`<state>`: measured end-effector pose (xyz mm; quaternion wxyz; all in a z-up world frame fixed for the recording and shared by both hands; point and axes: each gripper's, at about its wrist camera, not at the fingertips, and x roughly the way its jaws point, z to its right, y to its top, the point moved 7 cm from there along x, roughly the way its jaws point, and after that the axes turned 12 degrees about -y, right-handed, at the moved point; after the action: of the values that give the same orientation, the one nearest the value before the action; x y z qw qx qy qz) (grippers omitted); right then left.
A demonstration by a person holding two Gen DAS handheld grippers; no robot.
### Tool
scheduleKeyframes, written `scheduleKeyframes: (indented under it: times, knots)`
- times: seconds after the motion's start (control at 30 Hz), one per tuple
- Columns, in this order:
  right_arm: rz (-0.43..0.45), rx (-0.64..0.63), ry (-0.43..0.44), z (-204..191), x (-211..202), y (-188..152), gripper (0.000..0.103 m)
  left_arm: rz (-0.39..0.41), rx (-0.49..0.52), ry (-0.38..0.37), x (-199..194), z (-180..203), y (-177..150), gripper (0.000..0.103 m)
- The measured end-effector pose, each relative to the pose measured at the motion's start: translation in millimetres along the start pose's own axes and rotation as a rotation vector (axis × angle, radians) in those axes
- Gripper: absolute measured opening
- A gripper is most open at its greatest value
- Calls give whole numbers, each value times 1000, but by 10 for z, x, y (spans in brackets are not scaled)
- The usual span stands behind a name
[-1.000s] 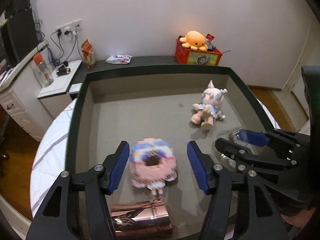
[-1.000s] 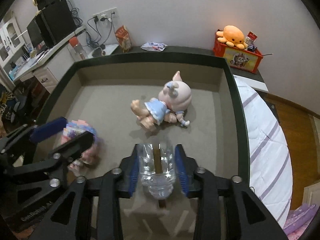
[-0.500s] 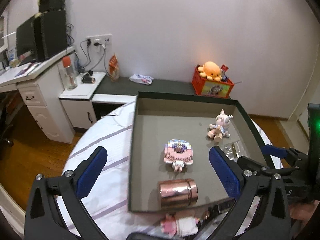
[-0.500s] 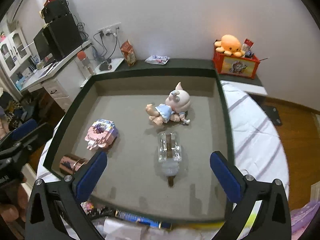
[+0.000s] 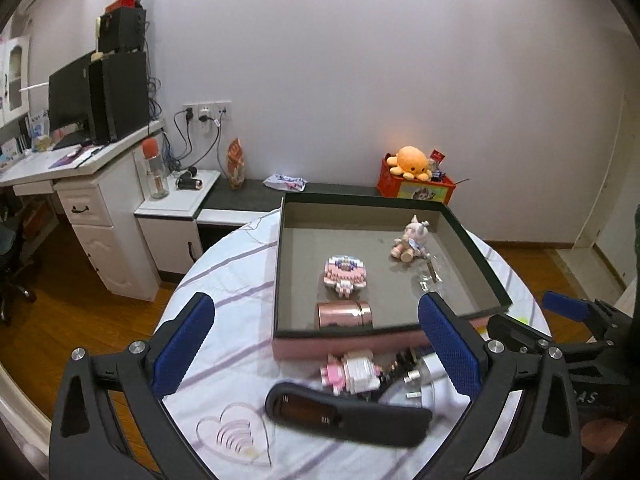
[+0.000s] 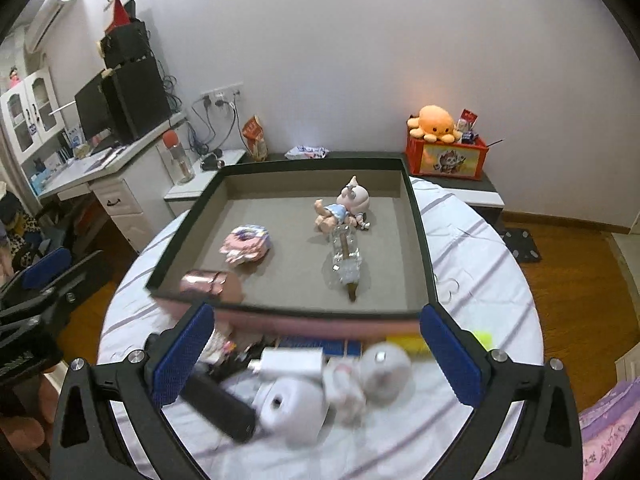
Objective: Organize rigid objects
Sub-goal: 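Withdraw both grippers from the box toward the remaining items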
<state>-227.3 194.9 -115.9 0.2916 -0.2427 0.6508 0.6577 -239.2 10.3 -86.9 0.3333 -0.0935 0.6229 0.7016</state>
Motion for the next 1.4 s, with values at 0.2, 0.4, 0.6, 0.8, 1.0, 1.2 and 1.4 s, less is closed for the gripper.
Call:
scheduleKeyframes:
  times: [0.2,0.4,0.6,0.8,1.0,1.2,1.4]
  knots:
    - [40,1,-6,46,-392,-213,103,10,0,0,-279,61,-203,103]
    - [55,5,-7,79,-645,-413,103,19,13,6,-511,176,-414,103]
    - [53,9,-17,103,-795,-640,103,25,15,1,-702,295,-598,103]
    - [46,13,-23,124,-866,-755,103,15,35,3,-761,392,-715,103]
    - [47,13,-30,153,-892,-776,103,7,21,3,-765,384,-761,103]
    - [43,12,-33,174,-873,-785,103,-6,23,12,-737,367,-795,103]
    - [13,16,-39,225,-753,-816,103,-34,23,4,-633,353,-864,103]
